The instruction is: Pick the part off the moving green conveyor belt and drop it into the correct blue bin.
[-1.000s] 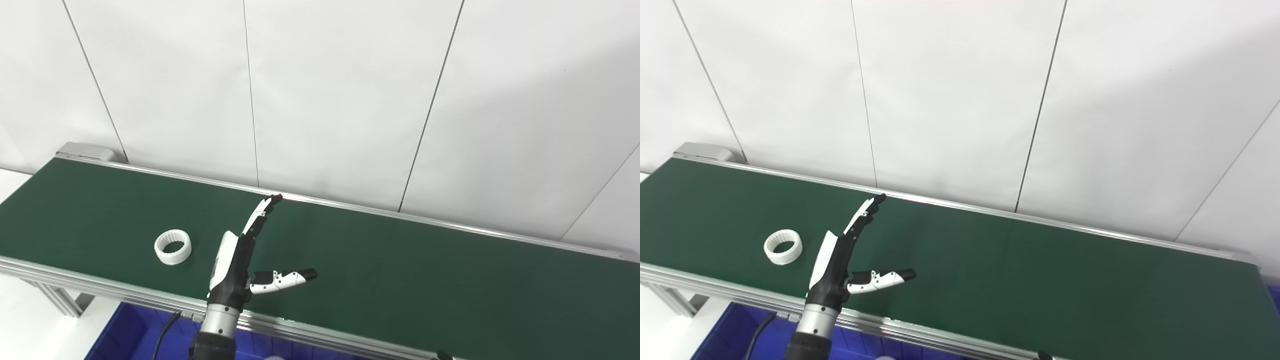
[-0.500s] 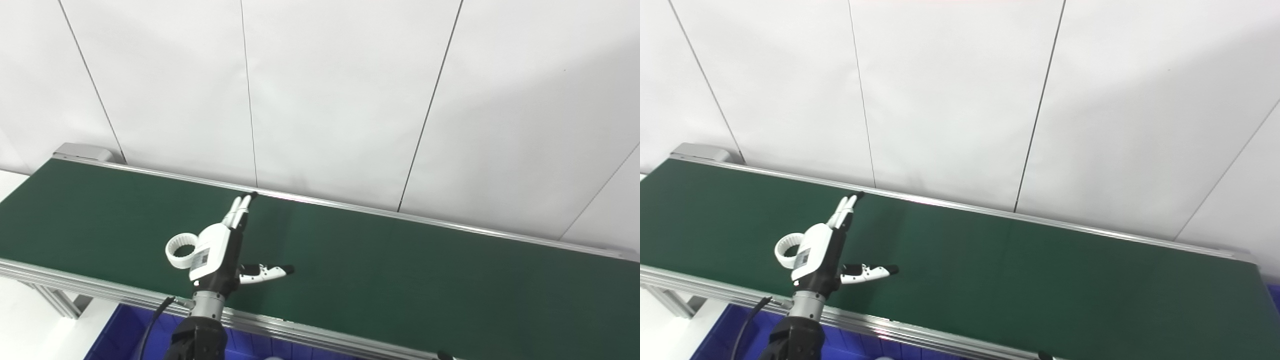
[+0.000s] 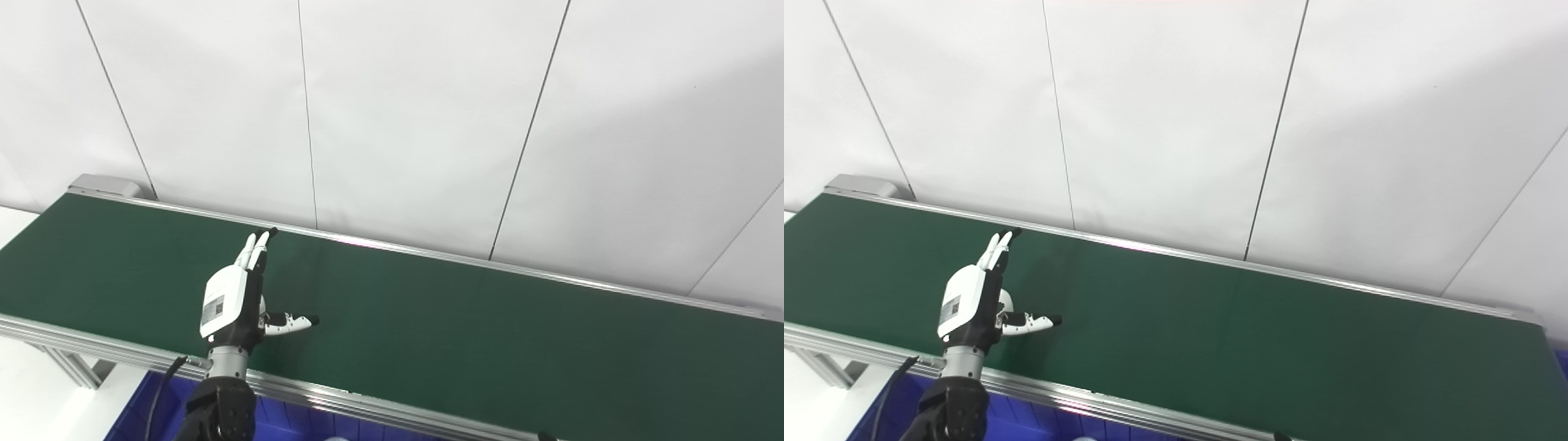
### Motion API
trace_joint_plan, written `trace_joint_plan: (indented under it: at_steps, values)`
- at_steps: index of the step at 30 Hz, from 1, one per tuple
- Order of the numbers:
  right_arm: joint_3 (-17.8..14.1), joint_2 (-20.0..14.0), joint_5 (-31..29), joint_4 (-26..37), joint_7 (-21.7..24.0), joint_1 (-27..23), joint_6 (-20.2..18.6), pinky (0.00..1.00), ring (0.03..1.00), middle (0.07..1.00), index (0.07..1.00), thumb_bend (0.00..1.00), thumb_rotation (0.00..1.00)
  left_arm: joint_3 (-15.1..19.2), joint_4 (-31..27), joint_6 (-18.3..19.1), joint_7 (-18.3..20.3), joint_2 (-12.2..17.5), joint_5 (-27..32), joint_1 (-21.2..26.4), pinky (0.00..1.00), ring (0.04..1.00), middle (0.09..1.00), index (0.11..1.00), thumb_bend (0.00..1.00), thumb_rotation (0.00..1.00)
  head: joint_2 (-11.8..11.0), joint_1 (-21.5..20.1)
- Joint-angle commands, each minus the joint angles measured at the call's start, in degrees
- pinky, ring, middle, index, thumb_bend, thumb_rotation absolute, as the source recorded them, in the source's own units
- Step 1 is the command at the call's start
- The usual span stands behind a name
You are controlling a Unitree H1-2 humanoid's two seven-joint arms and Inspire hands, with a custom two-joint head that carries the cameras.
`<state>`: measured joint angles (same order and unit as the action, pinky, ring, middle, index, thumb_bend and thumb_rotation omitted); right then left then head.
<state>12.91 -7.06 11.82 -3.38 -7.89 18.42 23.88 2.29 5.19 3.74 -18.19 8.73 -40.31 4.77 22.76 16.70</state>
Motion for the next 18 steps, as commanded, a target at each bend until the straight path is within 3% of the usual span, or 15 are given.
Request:
trace_joint_plan:
  at_steps: [1,9,18]
  values:
    - [0.12,-0.44,-0.60,1.43,-0.69,-0.37,3.02,0.67,0.757,0.804,0.846,0.63,0.14,0.24,-0.10,-0.26,-2.11,1.35,-0.04,1.67,0.82,0.935,0.981,0.933,0.81,0.00,0.16,0.05]
    - [0.04,-0.50,-0.40,1.61,-0.65,-0.21,3.02,0.67,0.759,0.808,0.844,0.64,0.21,-0.03,4.58,-0.01,-4.56,2.41,0.05,3.05,0.81,0.939,0.973,0.927,0.81,0.00,0.19,0.04]
    - [0.23,-0.72,-0.72,1.75,-0.73,-0.13,3.04,0.67,0.759,0.809,0.845,0.62,0.20,-0.91,13.80,-0.44,-8.42,2.87,1.15,6.08,0.86,0.943,0.968,0.914,0.81,0.00,0.35,0.20]
